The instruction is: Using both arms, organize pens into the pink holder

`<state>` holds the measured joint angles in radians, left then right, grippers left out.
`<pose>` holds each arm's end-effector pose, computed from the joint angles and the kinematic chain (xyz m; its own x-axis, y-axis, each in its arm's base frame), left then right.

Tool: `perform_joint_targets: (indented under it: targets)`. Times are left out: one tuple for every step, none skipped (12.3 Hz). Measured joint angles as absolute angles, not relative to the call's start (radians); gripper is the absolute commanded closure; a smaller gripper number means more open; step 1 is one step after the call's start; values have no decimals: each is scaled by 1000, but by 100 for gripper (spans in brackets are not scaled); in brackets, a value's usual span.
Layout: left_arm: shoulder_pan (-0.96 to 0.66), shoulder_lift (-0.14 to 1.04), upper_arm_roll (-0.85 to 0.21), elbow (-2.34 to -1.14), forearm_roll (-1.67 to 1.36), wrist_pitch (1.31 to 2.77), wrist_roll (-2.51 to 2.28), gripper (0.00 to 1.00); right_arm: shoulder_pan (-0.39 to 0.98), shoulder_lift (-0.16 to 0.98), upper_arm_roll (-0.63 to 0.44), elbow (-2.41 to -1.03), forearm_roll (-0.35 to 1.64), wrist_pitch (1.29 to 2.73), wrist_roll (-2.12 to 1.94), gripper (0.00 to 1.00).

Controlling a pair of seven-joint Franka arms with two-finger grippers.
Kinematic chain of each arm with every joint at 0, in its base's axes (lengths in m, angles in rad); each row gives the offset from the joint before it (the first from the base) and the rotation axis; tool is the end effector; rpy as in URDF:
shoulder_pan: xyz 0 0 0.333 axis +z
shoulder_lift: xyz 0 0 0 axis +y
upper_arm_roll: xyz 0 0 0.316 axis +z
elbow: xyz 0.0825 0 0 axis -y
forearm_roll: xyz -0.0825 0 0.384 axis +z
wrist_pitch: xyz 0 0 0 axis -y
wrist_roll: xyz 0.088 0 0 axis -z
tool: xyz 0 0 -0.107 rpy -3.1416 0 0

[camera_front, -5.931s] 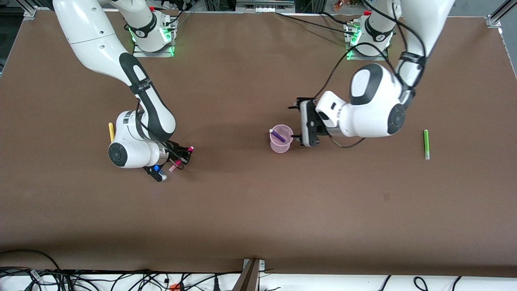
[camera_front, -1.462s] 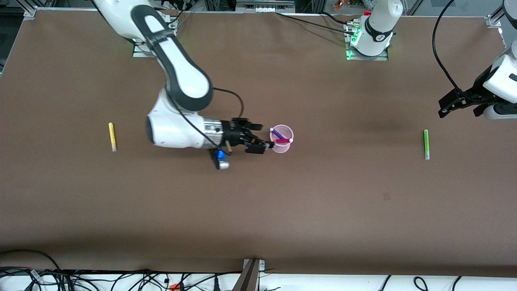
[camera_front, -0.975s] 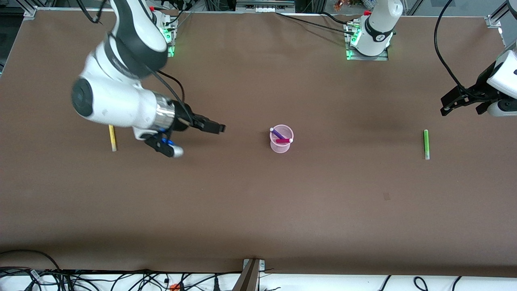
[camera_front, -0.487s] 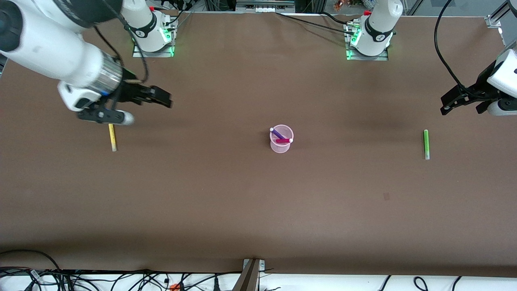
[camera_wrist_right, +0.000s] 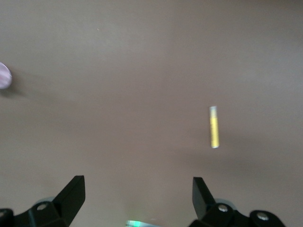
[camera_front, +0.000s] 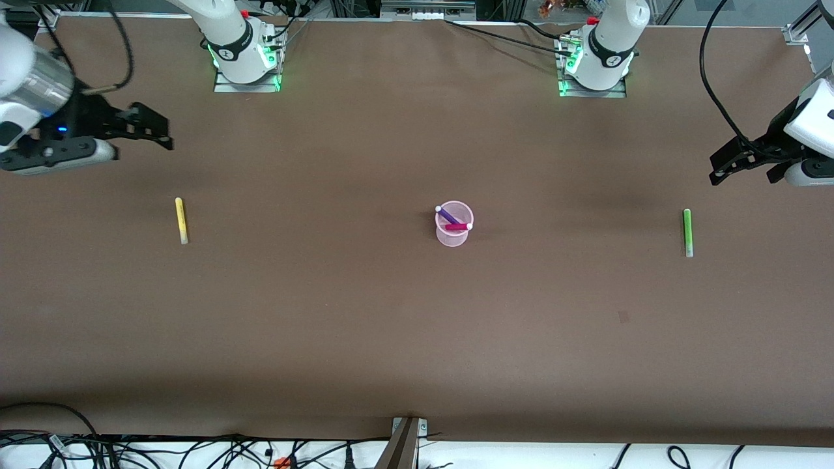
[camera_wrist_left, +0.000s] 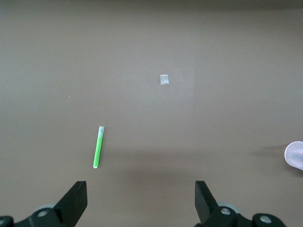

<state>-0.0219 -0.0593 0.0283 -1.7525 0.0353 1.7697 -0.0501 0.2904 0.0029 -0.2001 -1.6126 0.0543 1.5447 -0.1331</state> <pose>0.5507 0.0070 0.5884 0.9957 0.0495 0.0779 0.0520 -0.9982 -0.0295 0.5481 0.0557 0.6012 0.9729 0.2225 -0.0629 0.2187 -0.9738 -0.0625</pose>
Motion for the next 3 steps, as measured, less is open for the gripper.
perform_joint_targets:
  targets:
    - [-22,-59,28,-1752,35,1770,-50,0,284,6,-200,-1610,50,1546,-157,0]
    - [-22,-59,27,-1752,35,1770,-50,0,284,9,-196,-1605,47,1548,-165,0]
    - [-22,-59,27,-1752,35,1770,-50,0,284,11,-190,-1599,44,1548,-166,0]
